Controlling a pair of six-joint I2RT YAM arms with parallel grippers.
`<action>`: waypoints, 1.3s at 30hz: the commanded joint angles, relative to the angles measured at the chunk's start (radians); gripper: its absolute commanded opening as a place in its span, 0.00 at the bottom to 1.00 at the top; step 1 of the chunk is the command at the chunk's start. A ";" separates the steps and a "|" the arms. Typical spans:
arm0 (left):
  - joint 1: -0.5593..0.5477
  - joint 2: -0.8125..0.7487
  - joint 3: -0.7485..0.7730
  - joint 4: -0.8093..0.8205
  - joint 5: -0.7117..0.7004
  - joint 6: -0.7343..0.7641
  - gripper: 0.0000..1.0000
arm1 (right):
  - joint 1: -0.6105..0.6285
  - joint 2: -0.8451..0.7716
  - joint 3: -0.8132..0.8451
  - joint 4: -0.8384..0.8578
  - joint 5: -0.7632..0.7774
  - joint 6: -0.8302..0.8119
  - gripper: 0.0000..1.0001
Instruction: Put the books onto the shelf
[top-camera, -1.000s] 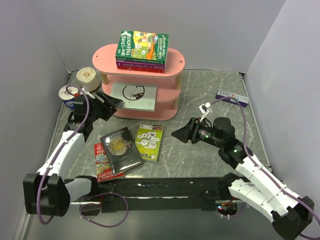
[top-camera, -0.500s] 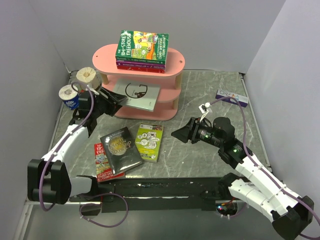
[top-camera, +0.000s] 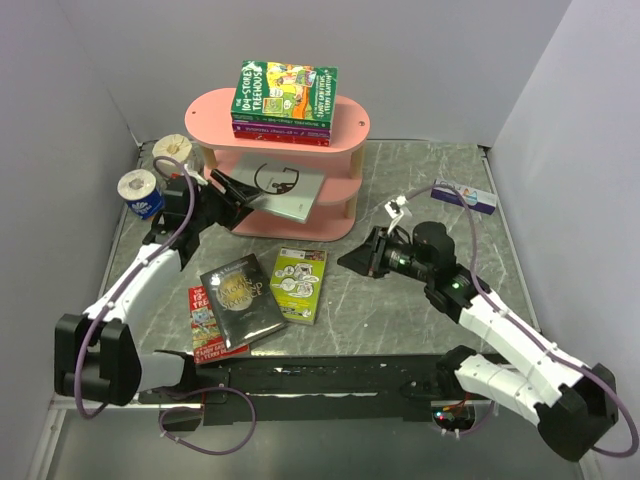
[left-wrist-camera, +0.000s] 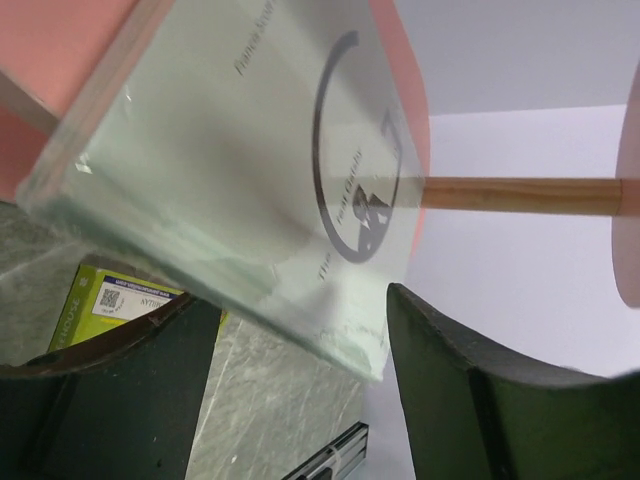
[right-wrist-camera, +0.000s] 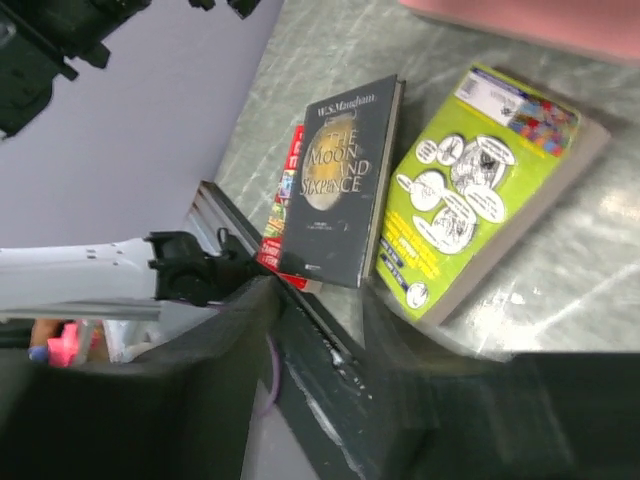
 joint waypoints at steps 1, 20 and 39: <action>-0.002 -0.087 0.039 0.003 -0.010 0.041 0.72 | 0.033 0.102 0.087 0.165 -0.041 0.036 0.04; 0.009 -0.210 -0.018 -0.102 -0.060 0.111 0.70 | 0.138 0.501 0.296 0.339 -0.014 0.146 0.00; 0.051 -0.523 -0.099 -0.293 -0.192 0.185 0.71 | 0.122 0.661 0.354 0.416 0.204 0.303 0.00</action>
